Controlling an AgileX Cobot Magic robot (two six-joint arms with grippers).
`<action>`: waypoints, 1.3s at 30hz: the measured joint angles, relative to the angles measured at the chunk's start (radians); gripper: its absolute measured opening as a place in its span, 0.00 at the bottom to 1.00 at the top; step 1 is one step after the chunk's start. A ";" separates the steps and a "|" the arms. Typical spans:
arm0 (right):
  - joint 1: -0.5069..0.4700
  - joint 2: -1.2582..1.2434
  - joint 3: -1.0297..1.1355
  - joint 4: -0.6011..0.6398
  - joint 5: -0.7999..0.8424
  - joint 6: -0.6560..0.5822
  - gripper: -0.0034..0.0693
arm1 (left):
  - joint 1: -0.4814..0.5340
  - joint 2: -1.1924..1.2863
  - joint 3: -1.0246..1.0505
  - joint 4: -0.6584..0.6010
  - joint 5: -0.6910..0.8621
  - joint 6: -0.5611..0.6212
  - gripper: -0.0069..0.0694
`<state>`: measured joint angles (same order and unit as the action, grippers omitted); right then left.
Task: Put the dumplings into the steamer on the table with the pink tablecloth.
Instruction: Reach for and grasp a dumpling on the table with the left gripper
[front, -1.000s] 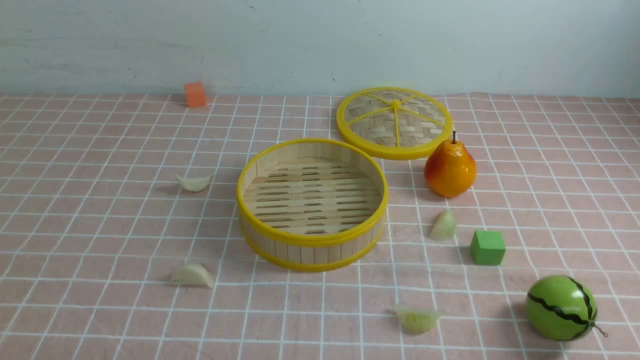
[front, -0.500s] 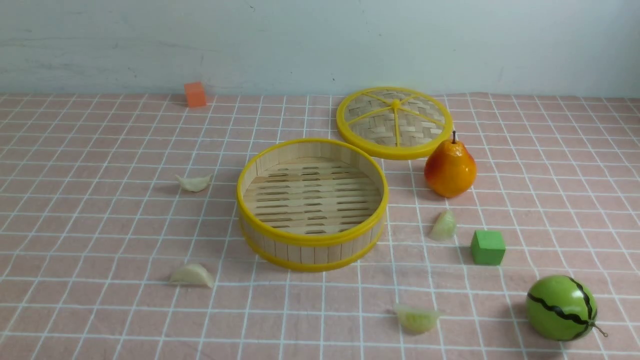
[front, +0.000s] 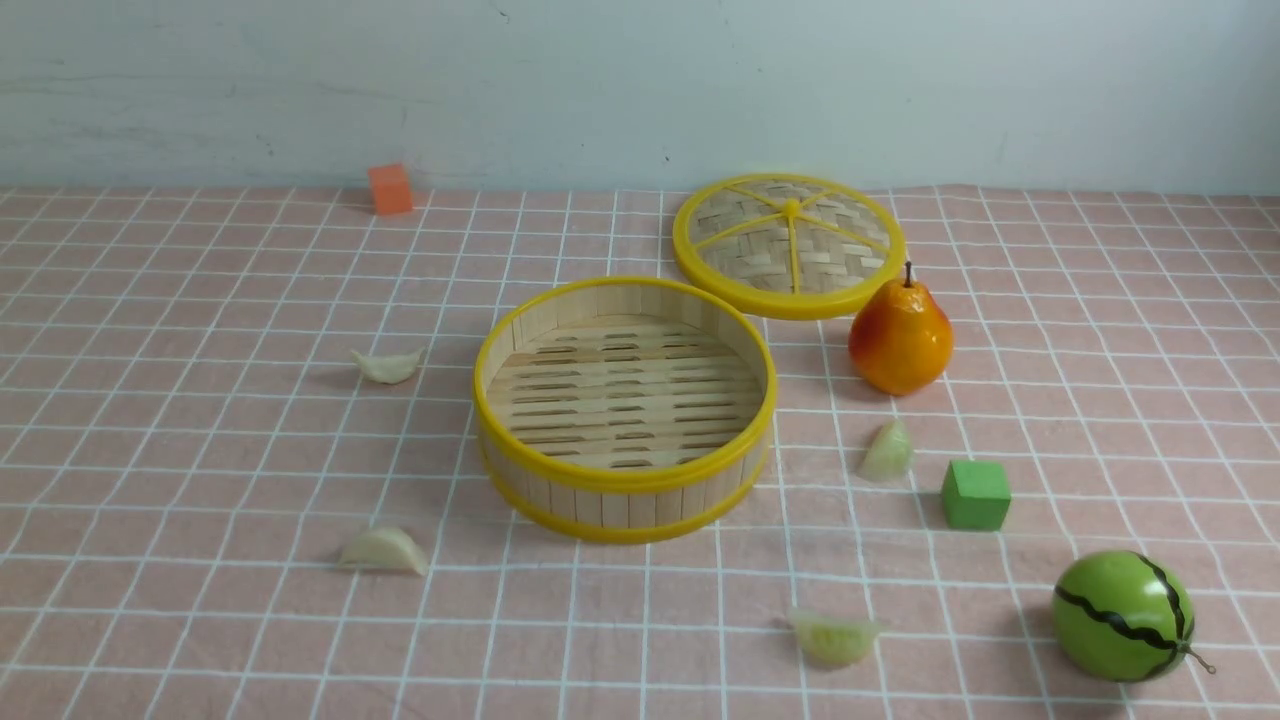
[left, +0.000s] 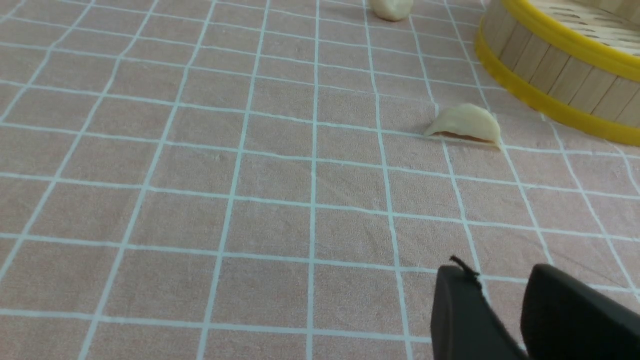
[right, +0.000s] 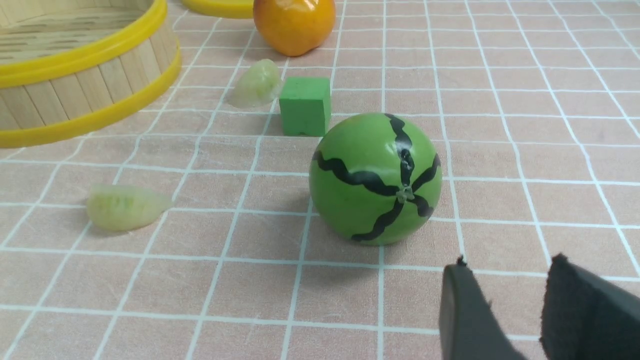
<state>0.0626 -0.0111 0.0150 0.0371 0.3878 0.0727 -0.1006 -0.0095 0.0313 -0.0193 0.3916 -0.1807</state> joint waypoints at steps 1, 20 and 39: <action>0.000 0.000 0.000 -0.007 -0.001 0.000 0.38 | 0.000 0.000 0.000 0.000 -0.016 0.000 0.34; 0.000 0.000 0.011 -0.023 -0.867 0.132 0.38 | 0.000 0.000 0.000 -0.004 -0.884 -0.213 0.36; 0.000 0.571 -0.415 -0.017 -0.333 -0.009 0.03 | 0.000 0.830 -0.706 0.178 -0.414 -0.315 0.07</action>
<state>0.0626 0.5602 -0.4004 0.0205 0.0544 0.0635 -0.1006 0.8208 -0.6744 0.1585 -0.0220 -0.4962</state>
